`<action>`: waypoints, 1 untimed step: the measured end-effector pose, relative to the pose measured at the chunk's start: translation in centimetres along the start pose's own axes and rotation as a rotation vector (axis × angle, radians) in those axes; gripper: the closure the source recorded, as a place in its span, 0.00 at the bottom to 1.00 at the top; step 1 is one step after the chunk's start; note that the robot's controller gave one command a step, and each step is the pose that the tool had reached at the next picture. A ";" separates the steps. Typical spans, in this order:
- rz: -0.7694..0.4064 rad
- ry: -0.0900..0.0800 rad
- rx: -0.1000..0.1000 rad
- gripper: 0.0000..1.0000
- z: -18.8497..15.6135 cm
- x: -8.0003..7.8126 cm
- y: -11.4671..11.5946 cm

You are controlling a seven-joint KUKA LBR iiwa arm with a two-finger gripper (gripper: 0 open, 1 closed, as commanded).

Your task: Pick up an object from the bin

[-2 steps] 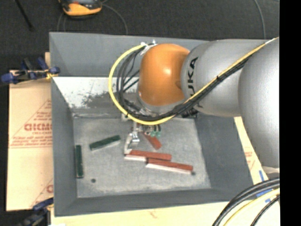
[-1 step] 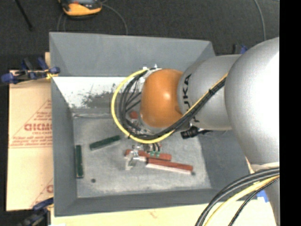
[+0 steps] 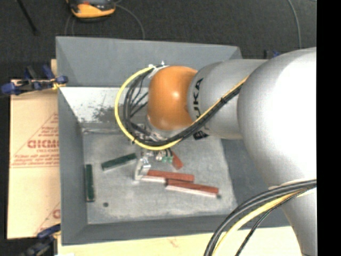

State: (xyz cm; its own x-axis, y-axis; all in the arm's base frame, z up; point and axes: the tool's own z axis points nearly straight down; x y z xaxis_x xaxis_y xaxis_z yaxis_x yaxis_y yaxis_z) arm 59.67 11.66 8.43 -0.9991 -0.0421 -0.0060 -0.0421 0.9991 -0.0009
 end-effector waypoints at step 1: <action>0.219 -0.007 -0.003 1.00 0.2 0.2 1.0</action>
Offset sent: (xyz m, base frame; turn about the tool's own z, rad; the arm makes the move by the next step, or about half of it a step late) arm 0.0000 0.0000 0.0000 0.0000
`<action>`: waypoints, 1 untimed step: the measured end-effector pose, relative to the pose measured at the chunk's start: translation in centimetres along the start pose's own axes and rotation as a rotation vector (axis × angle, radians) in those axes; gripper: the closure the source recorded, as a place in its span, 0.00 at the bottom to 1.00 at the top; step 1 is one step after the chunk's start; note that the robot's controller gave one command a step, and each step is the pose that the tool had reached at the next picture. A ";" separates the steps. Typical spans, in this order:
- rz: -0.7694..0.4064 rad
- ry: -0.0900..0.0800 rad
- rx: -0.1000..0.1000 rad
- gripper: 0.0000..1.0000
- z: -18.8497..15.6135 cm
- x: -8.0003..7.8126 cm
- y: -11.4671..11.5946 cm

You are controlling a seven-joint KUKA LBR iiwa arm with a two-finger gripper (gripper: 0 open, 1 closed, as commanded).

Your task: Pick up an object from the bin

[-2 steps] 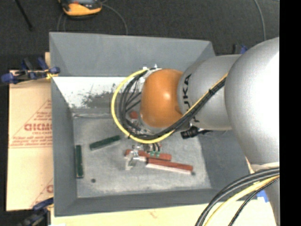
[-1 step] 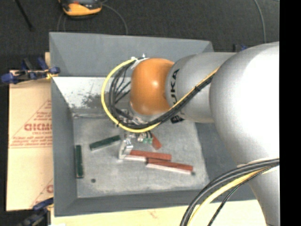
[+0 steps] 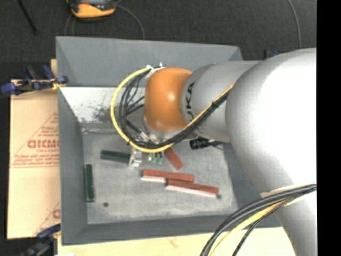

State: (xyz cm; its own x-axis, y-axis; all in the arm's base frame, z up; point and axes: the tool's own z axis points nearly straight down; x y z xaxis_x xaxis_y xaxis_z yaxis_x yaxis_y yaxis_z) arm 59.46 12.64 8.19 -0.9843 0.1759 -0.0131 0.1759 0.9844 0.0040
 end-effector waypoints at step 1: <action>0.022 -0.007 -0.001 1.00 0.0 0.3 0.0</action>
Offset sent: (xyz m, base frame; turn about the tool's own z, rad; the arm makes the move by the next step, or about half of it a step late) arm 0.0038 0.0184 0.1503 -0.0327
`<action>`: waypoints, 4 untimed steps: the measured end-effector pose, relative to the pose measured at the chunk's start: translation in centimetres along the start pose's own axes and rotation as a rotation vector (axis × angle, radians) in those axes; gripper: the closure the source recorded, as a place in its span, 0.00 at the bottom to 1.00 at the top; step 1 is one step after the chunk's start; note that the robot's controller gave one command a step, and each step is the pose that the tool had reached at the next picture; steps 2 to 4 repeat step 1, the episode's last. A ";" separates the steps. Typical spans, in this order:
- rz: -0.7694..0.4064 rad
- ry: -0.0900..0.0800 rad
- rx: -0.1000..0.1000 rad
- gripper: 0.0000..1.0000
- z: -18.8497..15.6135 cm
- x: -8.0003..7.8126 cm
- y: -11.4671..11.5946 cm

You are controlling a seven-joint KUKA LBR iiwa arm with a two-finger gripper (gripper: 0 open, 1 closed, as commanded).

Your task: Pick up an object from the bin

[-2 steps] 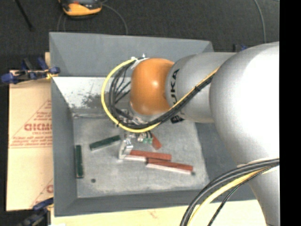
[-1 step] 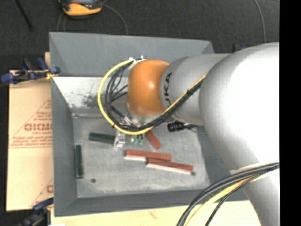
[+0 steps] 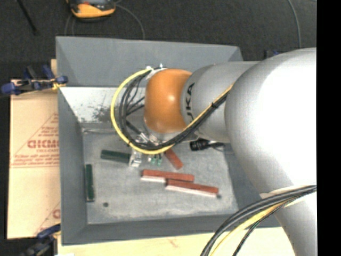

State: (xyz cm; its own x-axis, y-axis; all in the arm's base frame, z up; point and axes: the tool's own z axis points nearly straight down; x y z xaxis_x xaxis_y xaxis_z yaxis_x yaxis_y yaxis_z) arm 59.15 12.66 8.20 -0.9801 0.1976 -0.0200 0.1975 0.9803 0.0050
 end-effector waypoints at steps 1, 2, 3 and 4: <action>-0.053 0.012 0.002 1.00 -15.3 -0.9 2.0; -0.053 0.012 0.002 1.00 -15.3 -0.9 2.0; -0.053 0.012 0.002 1.00 -15.3 -0.9 2.0; -0.053 0.012 0.002 1.00 -15.3 -0.9 2.0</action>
Offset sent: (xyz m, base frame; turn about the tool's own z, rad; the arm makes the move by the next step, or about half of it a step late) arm 0.0000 0.0000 0.0000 0.0000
